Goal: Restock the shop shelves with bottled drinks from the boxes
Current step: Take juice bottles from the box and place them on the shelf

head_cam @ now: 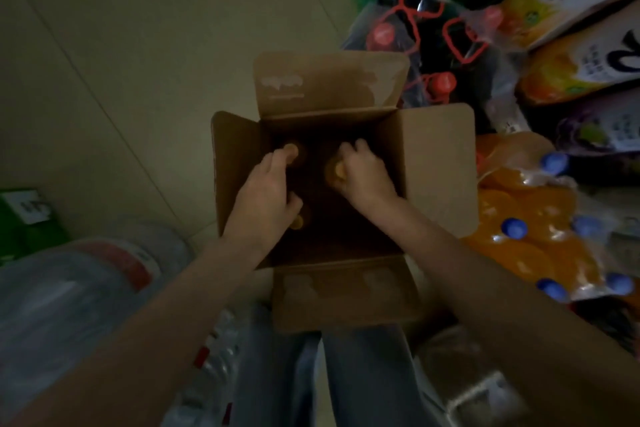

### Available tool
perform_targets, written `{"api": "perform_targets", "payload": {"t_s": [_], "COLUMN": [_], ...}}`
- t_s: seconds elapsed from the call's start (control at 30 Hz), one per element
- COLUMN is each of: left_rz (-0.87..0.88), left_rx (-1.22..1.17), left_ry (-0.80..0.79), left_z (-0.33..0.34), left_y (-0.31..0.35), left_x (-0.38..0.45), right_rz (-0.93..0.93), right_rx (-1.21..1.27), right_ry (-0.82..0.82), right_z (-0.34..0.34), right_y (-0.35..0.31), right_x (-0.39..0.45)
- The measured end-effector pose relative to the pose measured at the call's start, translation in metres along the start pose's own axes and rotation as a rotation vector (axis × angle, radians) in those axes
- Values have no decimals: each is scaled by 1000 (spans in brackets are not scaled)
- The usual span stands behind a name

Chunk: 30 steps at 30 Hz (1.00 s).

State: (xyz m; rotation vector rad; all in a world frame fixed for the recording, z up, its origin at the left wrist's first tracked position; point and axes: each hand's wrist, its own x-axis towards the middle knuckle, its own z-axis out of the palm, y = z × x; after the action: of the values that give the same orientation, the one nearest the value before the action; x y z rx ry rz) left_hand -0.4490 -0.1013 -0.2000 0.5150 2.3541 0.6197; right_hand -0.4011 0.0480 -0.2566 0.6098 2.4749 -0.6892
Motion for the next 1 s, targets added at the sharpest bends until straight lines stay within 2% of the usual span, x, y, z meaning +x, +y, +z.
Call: {"api": "perform_targets", "payload": {"t_s": [0.1, 0.17, 0.23, 0.3, 0.37, 0.4, 0.43, 0.5, 0.57, 0.73, 0.87, 1.0], "left_rz": [-31, -6, -8, -75, -232, -300, -340, -366, -373, -310, -238, -214], "left_rx": [-112, -231, -341, -413, -526, -580, -626, -683, -689, -688, -690, -647], "left_ry": [-242, -267, -145, 22, 156, 222, 287, 374, 401, 416, 417, 372], "left_z": [-12, -23, -36, -49, -62, -68, -73, -78, -77, -65, -62, -59], "left_y": [10, 25, 37, 39, 34, 30, 26, 18, 10, -12, -20, -18], "left_x": [-9, -15, -20, -26, -28, -28, -28, -27, -25, -8, 2, -2], "right_rz": [-149, -295, -388, -395, -288, -215, -145, -73, -119, -213, -189, -30], "right_rx": [235, 384, 552, 823, 1053, 1060, 974, 585, 223, -223, -396, -183], "right_ry": [30, 40, 52, 12, -36, -39, -37, -72, -201, -237, -136, -95], "right_z": [-68, -108, -130, -140, -132, -118, -100, -52, -8, 58, 94, 73], "right_y": [-14, -28, -42, -51, -53, -51, -49, -41, -36, -48, -54, -45], "right_x": [-43, -65, -74, -73, -64, -58, -52, -40, -25, 41, 68, 26]}}
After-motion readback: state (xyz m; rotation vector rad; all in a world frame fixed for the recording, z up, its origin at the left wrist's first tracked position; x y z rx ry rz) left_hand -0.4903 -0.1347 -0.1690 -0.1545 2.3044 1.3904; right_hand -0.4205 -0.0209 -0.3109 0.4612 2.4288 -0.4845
